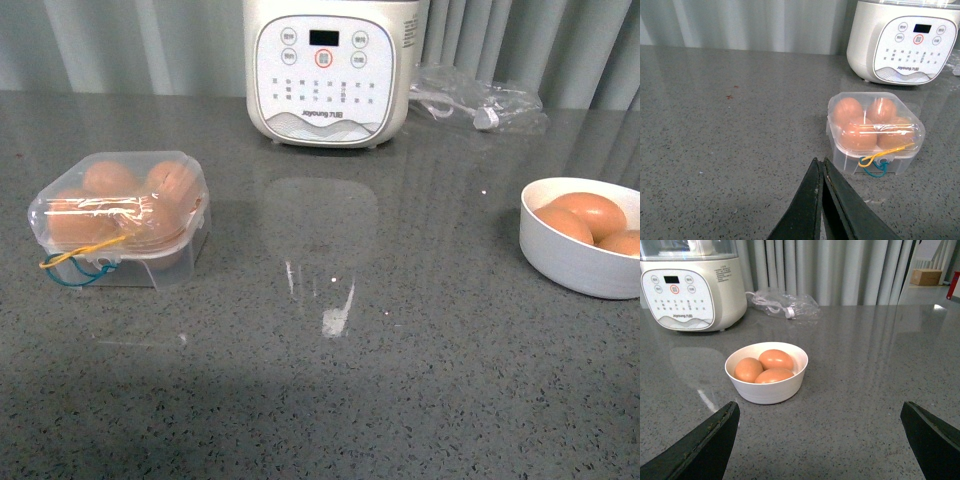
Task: Put egg into box
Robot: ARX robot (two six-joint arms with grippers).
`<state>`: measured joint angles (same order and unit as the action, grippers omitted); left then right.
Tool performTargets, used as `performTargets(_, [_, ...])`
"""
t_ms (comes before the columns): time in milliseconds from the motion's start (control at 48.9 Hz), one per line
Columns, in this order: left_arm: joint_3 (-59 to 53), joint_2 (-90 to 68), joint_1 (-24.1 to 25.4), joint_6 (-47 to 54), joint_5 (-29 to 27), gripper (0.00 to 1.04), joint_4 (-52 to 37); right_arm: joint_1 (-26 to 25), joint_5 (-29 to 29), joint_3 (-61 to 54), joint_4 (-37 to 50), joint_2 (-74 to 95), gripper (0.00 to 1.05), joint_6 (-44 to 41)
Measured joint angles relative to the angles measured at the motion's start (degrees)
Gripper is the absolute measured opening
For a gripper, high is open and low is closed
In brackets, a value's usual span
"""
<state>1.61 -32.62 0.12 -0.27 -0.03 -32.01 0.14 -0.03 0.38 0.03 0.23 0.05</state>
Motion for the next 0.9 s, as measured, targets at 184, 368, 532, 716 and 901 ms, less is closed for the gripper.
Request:
performTargets(184, [0.0,5.95,0.0,0.02,0.0,0.04,5.4,0.0,0.0,0.0,0.0,0.0,0.98,0.0])
performTargets(368, [-0.02,10.25,0.0,0.02,-0.02,0.04,9.57,0.0,0.0,0.0,0.0,0.0,0.98,0.0])
performTargets(532, [-0.02,14.91,0.0,0.0,-0.02,0.04,14.08,0.0,0.0,0.0,0.0,0.0,0.98,0.0])
performTargets(716, [-0.02,19.08,-0.02,0.0,-0.02,0.04,18.25,0.0,0.0,0.0,0.0,0.0,0.98,0.0])
performTargets(901, [-0.02,22.05,-0.02,0.02,-0.02,0.04,21.22,0.0,0.0,0.0,0.0,0.0,0.98,0.0])
